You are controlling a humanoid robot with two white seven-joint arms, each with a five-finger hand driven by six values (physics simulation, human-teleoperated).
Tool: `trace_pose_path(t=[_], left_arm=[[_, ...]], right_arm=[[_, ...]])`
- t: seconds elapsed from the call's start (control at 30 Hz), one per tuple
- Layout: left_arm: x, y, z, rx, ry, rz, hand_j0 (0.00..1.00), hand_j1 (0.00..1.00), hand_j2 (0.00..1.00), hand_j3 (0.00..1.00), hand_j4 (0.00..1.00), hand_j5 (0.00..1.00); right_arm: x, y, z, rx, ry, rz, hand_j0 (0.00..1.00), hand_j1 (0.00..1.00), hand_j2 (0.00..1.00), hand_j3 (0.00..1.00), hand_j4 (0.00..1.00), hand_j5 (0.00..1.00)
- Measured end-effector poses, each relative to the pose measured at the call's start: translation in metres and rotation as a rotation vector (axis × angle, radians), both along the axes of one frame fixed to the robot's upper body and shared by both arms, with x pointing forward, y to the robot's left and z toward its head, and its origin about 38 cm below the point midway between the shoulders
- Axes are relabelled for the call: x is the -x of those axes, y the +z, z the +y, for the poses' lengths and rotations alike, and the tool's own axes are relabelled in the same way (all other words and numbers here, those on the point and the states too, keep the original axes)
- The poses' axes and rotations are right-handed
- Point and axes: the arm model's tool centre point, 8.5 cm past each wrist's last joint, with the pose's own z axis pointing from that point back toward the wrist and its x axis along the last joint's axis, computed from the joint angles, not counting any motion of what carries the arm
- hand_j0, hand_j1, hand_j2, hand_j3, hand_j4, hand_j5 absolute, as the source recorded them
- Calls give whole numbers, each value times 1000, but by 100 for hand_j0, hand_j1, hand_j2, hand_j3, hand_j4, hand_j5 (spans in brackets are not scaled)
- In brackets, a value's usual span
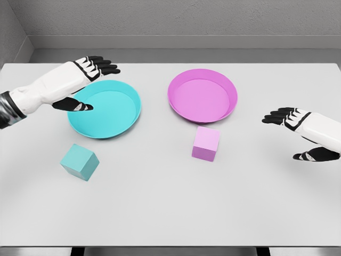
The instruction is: Place the blocks in the corresponding plates according to their colors
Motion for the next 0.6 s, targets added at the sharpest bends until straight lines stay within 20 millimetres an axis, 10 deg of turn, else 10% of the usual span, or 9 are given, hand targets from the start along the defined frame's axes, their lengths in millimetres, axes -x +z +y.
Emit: trace_pose_path(t=[0.33, 0.5, 0.6], left_arm=[[8, 6, 27, -88, 30, 5, 100, 100, 100, 100, 100, 100], [30, -10, 33, -222, -12, 74, 100, 100, 100, 100, 100, 100], [44, -24, 38, -269, -27, 123, 100, 100, 100, 100, 100, 100]], right_arm=[[0, 2, 4, -5, 8, -6, 100, 100, 100, 100, 100, 100], [-29, 47, 19, -11, 28, -149, 100, 100, 100, 100, 100, 100], [-39, 41, 40, 9, 56, -128, 100, 100, 100, 100, 100, 100]])
